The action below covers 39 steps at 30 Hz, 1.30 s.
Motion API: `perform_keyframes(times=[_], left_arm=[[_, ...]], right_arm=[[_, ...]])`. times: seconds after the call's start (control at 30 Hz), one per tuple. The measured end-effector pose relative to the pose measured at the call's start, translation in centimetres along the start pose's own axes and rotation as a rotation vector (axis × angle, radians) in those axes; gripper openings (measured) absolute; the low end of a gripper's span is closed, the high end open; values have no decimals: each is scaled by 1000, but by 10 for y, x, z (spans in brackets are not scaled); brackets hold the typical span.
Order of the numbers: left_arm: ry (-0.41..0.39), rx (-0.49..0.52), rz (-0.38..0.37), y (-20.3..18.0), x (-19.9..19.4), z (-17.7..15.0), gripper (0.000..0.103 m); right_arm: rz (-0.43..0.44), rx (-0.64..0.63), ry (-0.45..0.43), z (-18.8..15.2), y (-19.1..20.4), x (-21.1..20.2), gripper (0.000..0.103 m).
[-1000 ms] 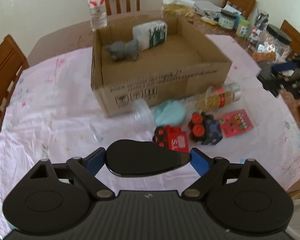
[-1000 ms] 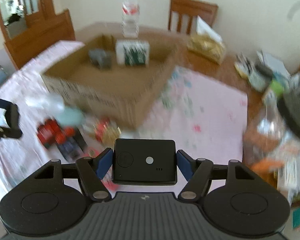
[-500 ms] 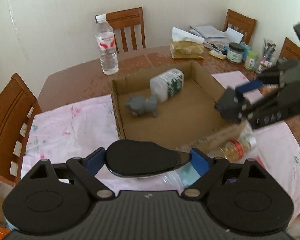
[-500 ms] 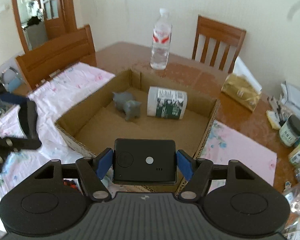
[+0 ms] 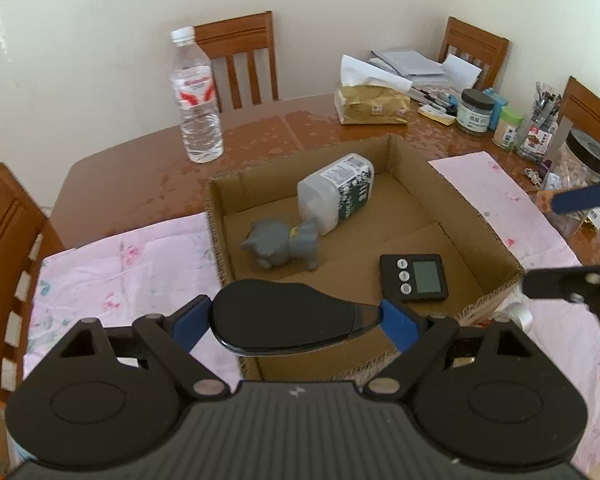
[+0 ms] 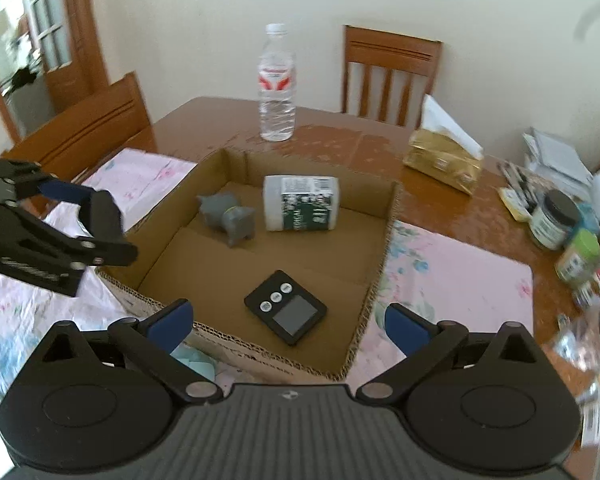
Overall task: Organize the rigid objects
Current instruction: 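Place the lid in the box with the left tool while the right tool places the timer there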
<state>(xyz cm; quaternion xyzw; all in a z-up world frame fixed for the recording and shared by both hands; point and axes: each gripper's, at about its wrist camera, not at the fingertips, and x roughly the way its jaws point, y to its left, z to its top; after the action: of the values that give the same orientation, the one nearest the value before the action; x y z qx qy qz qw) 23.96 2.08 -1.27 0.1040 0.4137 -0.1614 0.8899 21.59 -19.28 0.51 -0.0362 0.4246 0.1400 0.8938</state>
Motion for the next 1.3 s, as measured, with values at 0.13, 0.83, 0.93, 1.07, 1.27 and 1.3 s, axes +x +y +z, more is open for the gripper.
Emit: perform_keyframes(times=[0.13, 0.83, 0.93, 1.07, 1.27, 1.3], left_arm=[[22, 18, -8, -4, 20, 7, 90], [-71, -49, 96, 3, 16, 20, 98], [-121, -99, 159, 8, -1, 8, 101], [-105, -154, 185, 16, -13, -11, 101], [-31, -205, 193, 16, -20, -46, 101], [-24, -211, 189, 13, -20, -53, 101]], right_arm=[[-48, 54, 1, -8, -3, -11, 103], [-153, 187, 43, -40, -10, -17, 103], [-166, 180, 68, -47, -10, -9, 103], [-156, 183, 109, -59, -12, 0, 103], [-173, 188, 151, -75, -15, 6, 103], [-171, 196, 154, -78, -16, 6, 103]])
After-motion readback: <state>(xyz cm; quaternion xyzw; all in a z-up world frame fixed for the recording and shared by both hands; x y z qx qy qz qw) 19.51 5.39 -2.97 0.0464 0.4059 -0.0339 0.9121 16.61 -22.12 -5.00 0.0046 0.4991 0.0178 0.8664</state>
